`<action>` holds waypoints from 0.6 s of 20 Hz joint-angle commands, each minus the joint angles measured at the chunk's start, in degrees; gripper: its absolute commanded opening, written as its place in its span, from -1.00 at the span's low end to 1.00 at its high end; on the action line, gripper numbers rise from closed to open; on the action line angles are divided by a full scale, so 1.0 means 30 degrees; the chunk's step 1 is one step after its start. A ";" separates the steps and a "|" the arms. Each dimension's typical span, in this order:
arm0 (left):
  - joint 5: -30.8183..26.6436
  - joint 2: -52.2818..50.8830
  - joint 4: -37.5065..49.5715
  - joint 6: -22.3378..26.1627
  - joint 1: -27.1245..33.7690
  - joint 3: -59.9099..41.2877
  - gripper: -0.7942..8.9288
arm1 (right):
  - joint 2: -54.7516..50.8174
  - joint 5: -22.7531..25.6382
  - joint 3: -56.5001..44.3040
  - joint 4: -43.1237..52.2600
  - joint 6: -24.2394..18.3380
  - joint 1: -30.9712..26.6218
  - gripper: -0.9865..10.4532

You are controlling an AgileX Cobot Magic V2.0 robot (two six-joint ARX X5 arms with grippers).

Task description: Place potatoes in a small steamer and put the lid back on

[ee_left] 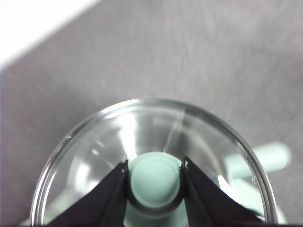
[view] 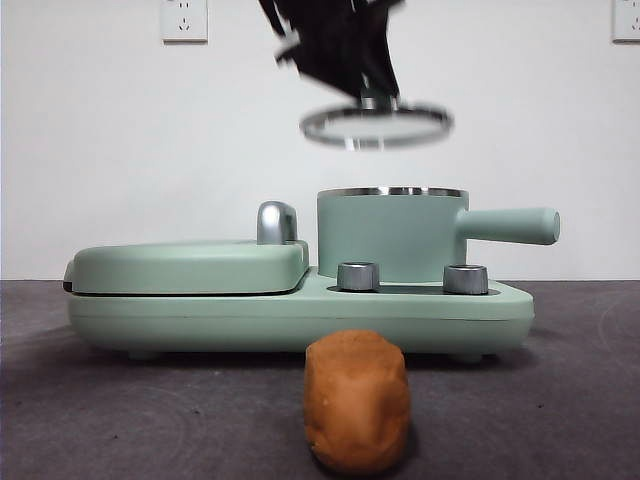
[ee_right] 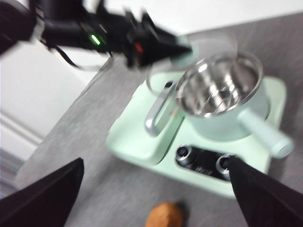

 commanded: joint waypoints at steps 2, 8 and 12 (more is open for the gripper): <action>0.0022 -0.0874 -0.0991 0.0146 0.0466 0.1421 -0.72 | 0.1770 0.1326 0.1173 -0.1690 0.0510 0.1902 -0.01; 0.0022 -0.2127 -0.2820 0.0211 0.2397 0.1421 -0.72 | 0.5151 0.6659 0.1399 -0.2055 0.2463 0.8874 -0.01; 0.0022 -0.2448 -0.3111 0.0197 0.3730 0.1421 -0.72 | 0.7694 0.9704 0.1406 -0.1880 0.3483 1.2524 -0.01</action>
